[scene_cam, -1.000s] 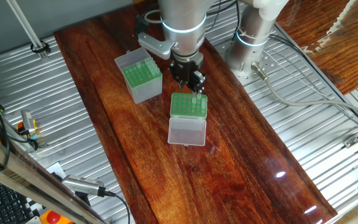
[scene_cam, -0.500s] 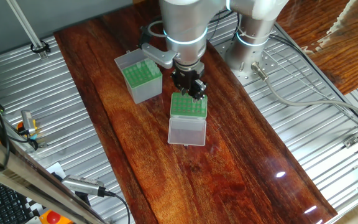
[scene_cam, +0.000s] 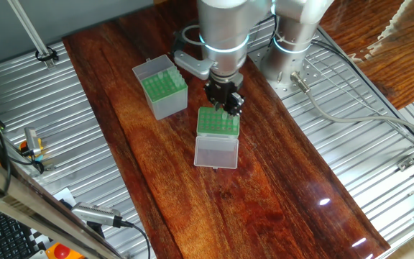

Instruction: Transfer all large pipette tips from one holder to another

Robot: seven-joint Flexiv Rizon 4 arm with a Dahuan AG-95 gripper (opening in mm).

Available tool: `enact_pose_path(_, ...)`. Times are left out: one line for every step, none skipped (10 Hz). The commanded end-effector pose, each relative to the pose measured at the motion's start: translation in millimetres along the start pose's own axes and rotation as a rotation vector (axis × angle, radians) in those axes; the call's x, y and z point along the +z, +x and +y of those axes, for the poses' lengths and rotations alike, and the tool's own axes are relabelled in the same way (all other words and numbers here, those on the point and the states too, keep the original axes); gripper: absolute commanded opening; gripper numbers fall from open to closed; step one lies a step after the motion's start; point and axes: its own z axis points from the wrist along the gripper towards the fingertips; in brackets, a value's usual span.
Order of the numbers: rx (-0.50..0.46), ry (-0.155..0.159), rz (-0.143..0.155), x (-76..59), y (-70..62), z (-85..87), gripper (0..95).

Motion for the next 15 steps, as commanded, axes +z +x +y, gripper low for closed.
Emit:
enact_pose_path(0.000, -0.001, 0.006, -0.8, -0.5, 0.4, 38.0)
enact_pose_path(0.001, 0.000, 0.005, 2.3, -0.1, 0.5, 38.0)
enact_pose_path(-0.001, 0.001, 0.000, 4.5, 0.0, 0.5, 38.0)
enact_pose_path(-0.002, 0.003, -0.002, 6.4, -0.1, 0.4, 38.0)
enact_pose_path(-0.003, 0.004, -0.003, 8.3, 0.0, 0.4, 19.0)
enact_pose_path(-0.005, 0.006, -0.008, 11.7, 0.1, 0.4, 19.0)
enact_pose_path(-0.006, 0.007, -0.009, 12.7, 0.1, 0.5, 19.0)
enact_pose_path(-0.007, 0.010, -0.017, 15.2, 0.3, 0.5, 0.0)
enact_pose_path(-0.010, 0.011, -0.023, 16.5, 0.3, 0.5, 0.0)
enact_pose_path(-0.014, 0.010, -0.029, 16.1, 0.2, 0.5, 0.0)
enact_pose_path(-0.021, 0.000, -0.037, 10.8, -0.6, 0.4, 0.0)
enact_pose_path(-0.030, -0.010, -0.050, 3.8, -1.9, 0.4, 0.0)
enact_pose_path(-0.033, -0.023, -0.059, -4.4, -3.2, 0.5, 0.0)
enact_pose_path(-0.038, -0.025, -0.063, -13.8, -4.8, 0.7, 0.0)
enact_pose_path(-0.041, -0.032, -0.067, -27.6, -7.8, 0.7, 0.0)
